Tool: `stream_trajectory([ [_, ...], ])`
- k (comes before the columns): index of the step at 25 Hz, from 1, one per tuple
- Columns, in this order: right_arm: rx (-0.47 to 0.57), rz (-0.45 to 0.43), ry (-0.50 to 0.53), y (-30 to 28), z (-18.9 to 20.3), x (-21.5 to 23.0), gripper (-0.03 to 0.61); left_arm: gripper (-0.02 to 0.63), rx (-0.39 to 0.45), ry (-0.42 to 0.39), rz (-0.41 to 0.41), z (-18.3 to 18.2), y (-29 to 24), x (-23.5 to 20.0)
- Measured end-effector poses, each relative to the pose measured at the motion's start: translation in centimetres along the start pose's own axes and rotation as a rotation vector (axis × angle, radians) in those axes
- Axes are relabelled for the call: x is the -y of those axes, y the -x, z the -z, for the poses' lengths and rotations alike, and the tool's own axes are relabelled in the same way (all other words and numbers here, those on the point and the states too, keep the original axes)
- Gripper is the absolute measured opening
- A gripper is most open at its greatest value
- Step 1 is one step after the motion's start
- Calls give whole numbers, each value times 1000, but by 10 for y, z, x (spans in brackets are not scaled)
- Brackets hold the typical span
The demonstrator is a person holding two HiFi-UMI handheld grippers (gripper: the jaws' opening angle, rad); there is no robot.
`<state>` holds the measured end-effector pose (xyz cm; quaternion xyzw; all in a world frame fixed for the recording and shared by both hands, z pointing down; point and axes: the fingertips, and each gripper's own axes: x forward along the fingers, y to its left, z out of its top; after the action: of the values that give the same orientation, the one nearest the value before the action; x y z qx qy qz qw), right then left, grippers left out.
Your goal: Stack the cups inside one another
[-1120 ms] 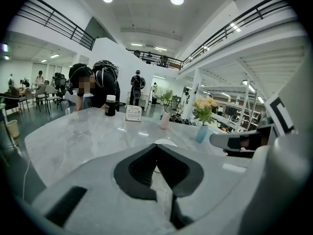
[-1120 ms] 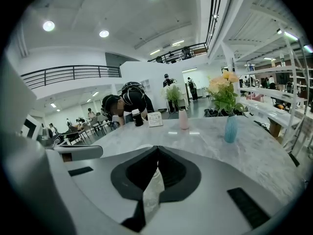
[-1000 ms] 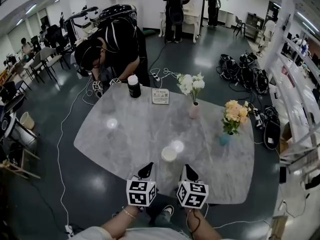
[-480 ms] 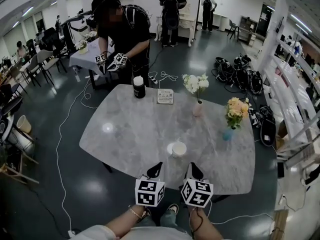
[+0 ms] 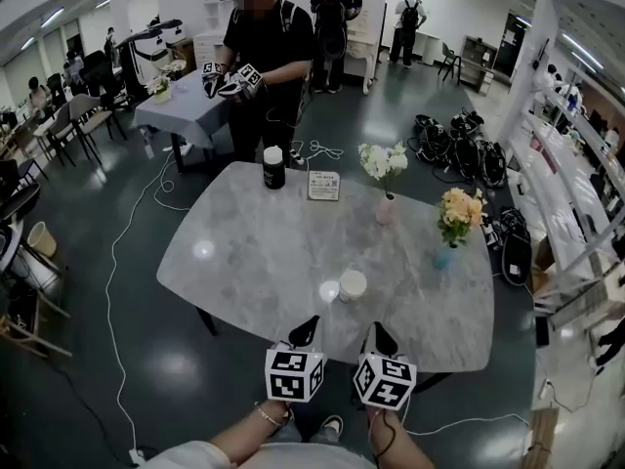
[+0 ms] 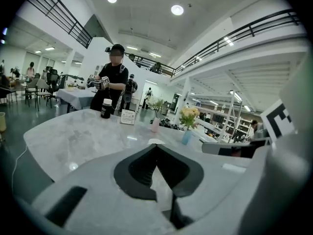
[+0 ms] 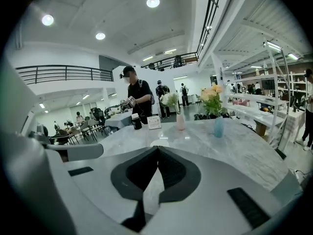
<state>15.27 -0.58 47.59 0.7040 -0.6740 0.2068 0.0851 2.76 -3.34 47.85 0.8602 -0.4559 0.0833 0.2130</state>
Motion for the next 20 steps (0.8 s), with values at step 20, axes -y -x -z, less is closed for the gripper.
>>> stream_trajectory([
  [20,18,-79,39,5,-13,3,6,0,20,-59,-35,-2,-4,16],
])
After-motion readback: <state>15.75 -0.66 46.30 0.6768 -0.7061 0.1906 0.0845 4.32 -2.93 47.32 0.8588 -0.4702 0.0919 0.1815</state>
